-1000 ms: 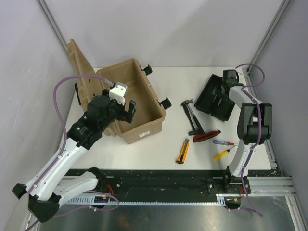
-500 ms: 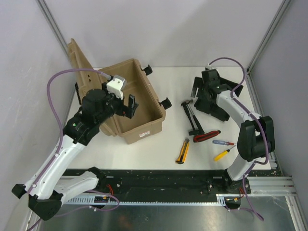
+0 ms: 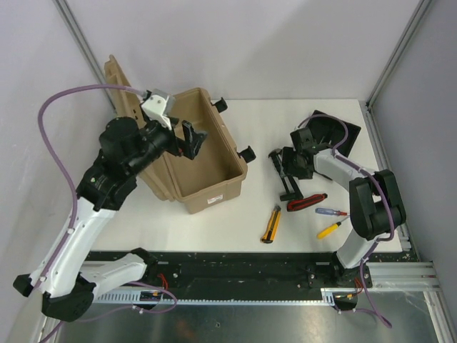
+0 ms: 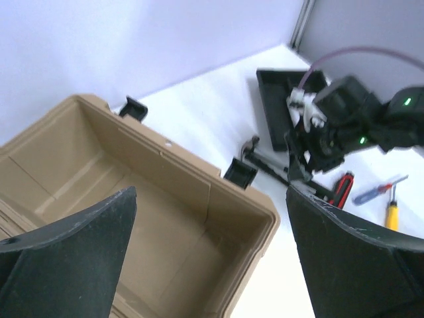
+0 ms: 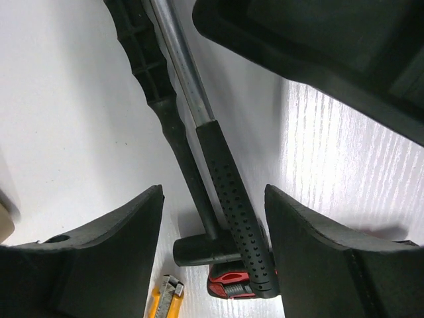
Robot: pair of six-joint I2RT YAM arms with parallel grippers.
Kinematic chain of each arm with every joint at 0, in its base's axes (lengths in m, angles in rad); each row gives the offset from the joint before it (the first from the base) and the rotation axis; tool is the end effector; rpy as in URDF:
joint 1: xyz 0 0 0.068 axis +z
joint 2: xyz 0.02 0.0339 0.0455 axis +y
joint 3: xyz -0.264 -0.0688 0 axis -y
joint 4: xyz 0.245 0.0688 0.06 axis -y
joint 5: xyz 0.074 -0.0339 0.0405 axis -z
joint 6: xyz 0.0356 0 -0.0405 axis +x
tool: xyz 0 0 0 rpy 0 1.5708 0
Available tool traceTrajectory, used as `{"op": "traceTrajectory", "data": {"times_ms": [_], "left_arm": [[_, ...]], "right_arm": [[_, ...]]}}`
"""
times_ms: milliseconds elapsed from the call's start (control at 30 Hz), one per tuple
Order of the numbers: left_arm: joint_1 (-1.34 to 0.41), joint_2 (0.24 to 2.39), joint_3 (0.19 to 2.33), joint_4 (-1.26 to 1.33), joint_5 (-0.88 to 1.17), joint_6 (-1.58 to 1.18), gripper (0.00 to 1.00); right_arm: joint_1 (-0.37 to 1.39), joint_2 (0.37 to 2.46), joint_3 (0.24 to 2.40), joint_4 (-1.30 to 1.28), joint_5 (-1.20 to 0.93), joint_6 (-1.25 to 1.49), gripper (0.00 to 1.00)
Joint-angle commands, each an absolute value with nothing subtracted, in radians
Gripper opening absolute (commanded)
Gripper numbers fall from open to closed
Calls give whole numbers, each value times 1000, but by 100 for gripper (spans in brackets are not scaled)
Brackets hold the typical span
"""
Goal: Pack the tool kit
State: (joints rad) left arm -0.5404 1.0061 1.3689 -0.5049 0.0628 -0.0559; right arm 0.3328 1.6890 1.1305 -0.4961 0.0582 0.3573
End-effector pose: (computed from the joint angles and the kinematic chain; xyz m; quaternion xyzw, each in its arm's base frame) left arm 0.1660 -0.1022 0.4640 0.2011 0.7282 -0.2150 0.6189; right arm 0.3265 0.1107 0.2014 0.0193 0.9663 0.0598 0.2496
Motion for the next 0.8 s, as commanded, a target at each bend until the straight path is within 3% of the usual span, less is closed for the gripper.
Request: {"op": "traceTrajectory", "data": {"times_ms": [0,167,333,767], "left_arm": [[-533,994,1487,-481,-13,-93,99],[-532,979,1529,-508,-344,-127,99],[-506,1016,1585,-646,-602,-153,99],[-193,1091,1633,-824,-469,-277,99]], "right_arm": [[334,1718,1123,-452,34,348,66],[339,1754,1122,-437,14,346,59],[348,1770,1122,-436,-27,344,41],[357,1749,1121,-432,-34,352,2]]}}
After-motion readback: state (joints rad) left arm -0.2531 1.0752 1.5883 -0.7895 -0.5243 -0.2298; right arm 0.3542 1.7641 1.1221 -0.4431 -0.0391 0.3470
